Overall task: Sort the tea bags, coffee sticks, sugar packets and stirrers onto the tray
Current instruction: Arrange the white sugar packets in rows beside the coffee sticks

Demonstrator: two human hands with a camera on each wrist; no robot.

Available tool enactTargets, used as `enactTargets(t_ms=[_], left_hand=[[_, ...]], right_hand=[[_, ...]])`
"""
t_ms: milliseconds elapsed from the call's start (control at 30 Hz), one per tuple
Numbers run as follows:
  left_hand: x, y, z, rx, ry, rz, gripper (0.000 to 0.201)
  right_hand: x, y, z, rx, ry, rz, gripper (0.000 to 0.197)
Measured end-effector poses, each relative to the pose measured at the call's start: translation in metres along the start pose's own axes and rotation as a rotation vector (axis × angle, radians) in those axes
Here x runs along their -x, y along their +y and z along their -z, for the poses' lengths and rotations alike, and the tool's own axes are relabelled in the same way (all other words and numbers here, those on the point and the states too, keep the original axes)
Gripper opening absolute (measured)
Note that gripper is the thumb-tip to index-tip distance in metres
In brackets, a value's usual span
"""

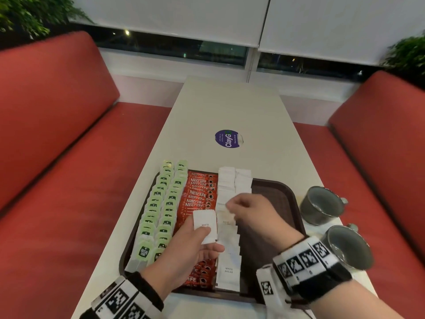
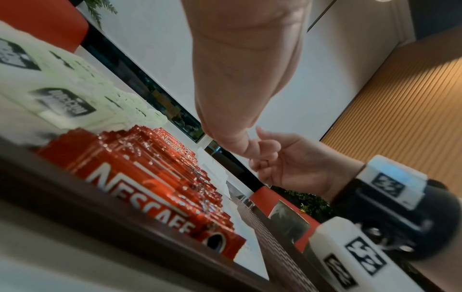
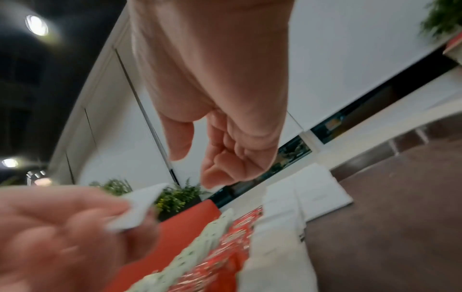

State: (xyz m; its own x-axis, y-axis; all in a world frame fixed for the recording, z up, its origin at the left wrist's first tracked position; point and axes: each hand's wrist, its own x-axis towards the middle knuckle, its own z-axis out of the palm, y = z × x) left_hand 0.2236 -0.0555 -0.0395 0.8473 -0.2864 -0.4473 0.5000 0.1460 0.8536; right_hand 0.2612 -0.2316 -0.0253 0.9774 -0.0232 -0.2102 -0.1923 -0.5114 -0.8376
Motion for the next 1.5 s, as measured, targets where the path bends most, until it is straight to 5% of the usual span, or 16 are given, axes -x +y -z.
enactTargets(t_ms=[133, 400, 567, 733, 933, 1100, 1233, 1500], left_hand=[[0.003, 0.004, -0.011, -0.027, -0.046, -0.026, 0.027], [0.005, 0.004, -0.015, -0.085, 0.011, -0.027, 0.022], [0.008, 0.002, -0.005, -0.062, 0.061, -0.019, 0.018], [0.022, -0.002, 0.010, -0.039, 0.063, -0.001, 0.017], [0.039, -0.005, 0.030, 0.005, 0.123, 0.032, 0.012], [0.060, 0.000, 0.035, -0.067, 0.090, -0.012, 0.009], [0.080, -0.001, 0.034, -0.330, 0.034, -0.071, 0.008], [0.109, -0.039, 0.006, -1.150, -0.191, -0.189, 0.012]], right_hand=[[0.028, -0.005, -0.014, -0.161, -0.121, 0.029, 0.002], [0.015, 0.004, 0.008, -0.303, 0.040, -0.084, 0.016], [-0.037, 0.037, 0.037, -0.097, 0.227, -0.294, 0.015], [-0.077, 0.054, 0.033, -0.036, 0.100, -0.502, 0.007], [-0.082, 0.050, 0.025, 0.175, -0.010, -0.485, 0.025], [-0.031, 0.022, 0.033, 0.217, 0.139, -0.255, 0.010], [0.066, 0.002, 0.043, 0.107, 0.199, -0.011, 0.010], [0.232, 0.055, 0.044, 0.243, 0.134, -0.122, 0.014]])
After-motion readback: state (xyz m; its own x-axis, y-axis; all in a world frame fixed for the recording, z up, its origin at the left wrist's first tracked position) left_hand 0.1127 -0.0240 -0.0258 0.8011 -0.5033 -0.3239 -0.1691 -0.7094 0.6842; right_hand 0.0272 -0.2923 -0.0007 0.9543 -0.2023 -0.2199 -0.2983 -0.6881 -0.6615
